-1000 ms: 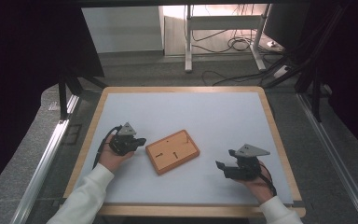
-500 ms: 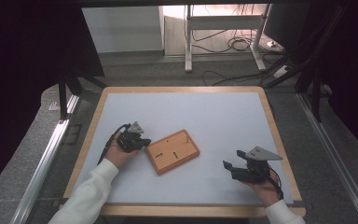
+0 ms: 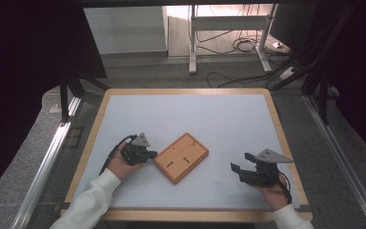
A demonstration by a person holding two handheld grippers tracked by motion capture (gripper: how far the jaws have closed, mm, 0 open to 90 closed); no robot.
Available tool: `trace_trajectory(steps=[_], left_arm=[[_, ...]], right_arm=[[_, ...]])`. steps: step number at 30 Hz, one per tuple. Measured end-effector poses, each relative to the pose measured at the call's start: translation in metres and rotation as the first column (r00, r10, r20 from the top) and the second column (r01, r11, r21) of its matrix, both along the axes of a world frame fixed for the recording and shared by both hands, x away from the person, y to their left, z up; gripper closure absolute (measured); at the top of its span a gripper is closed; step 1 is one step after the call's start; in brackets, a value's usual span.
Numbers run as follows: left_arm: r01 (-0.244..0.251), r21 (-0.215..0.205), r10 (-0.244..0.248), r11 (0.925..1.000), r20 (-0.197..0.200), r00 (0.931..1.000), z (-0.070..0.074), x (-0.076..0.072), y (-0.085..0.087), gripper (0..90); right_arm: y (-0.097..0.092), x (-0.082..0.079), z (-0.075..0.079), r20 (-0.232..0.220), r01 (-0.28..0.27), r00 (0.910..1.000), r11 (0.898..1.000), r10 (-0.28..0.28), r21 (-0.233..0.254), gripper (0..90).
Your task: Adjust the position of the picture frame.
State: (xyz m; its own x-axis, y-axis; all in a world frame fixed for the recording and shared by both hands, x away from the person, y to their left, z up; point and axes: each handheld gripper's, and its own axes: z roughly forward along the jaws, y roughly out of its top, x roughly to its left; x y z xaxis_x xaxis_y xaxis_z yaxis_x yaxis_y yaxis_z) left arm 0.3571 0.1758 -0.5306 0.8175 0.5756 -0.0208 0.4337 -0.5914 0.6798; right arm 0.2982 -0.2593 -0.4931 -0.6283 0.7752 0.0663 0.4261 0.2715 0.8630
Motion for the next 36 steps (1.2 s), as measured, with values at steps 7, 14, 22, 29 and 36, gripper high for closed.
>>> trace_trajectory(steps=[7, 14, 22, 29, 36], left_arm=[[0.043, -0.017, -0.043, 0.9989, 0.007, 0.9991, 0.004, -0.017, -0.009, 90.0], [0.056, -0.031, -0.056, 0.9979, -0.009, 0.9984, 0.002, -0.022, -0.012, 90.0], [0.130, -0.037, -0.130, 0.9909, -0.010, 0.9915, 0.005, -0.036, -0.029, 90.0], [0.147, -0.065, -0.149, 0.9869, -0.019, 0.9887, 0.006, -0.038, -0.042, 90.0], [0.149, -0.088, -0.153, 0.9849, -0.037, 0.9876, 0.004, -0.035, -0.050, 90.0]], right_arm=[[0.002, 0.001, -0.002, -0.012, -0.015, 0.9998, 1.000, 0.015, -0.011, 28.8], [0.003, 0.001, -0.002, -0.015, -0.017, 0.9997, 1.000, 0.016, -0.016, 28.8], [0.003, 0.002, -0.003, -0.018, -0.018, 0.9997, 1.000, 0.018, -0.018, 28.8], [0.004, 0.004, -0.004, -0.022, -0.020, 0.9996, 0.999, 0.019, -0.026, 28.7], [0.004, 0.007, -0.005, -0.023, -0.012, 0.9997, 0.999, 0.012, -0.034, 28.8]])
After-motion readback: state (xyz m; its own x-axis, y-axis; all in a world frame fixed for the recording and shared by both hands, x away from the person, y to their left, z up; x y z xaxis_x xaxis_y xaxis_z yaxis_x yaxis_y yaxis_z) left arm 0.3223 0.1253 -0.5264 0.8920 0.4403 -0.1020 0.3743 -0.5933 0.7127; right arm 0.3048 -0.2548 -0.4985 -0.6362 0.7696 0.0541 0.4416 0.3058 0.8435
